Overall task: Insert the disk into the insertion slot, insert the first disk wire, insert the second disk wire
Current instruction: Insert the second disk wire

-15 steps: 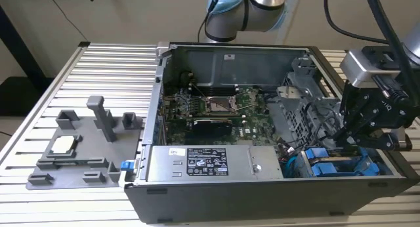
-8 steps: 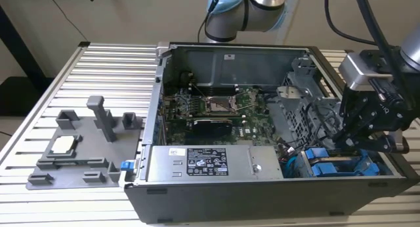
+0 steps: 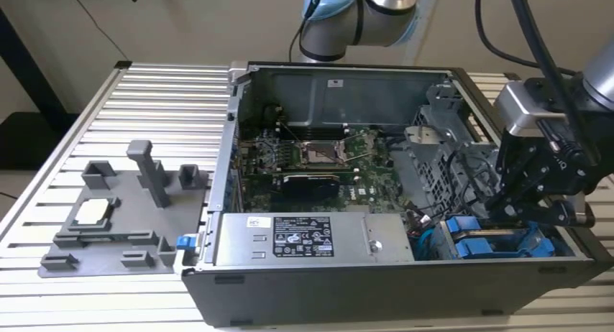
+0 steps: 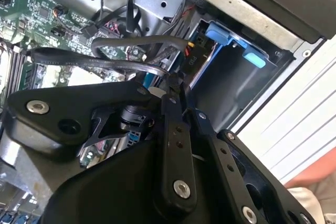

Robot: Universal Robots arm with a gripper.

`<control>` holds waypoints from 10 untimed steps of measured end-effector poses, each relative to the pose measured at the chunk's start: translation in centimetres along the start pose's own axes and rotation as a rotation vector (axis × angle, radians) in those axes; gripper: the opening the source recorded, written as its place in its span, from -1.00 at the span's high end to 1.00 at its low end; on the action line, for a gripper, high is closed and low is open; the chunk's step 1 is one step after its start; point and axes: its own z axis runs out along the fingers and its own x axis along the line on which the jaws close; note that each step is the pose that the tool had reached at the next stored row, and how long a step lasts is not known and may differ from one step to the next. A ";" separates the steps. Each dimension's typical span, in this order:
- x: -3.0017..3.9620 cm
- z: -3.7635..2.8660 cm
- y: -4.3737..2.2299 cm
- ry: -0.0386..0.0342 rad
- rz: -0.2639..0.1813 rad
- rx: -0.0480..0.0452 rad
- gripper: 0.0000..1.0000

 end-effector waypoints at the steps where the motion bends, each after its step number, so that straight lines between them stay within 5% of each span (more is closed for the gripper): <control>1: 0.01 0.06 -0.01 0.0000 0.001 0.0001 0.68; 10: 0.03 0.44 -0.06 -0.0008 0.003 0.0002 0.68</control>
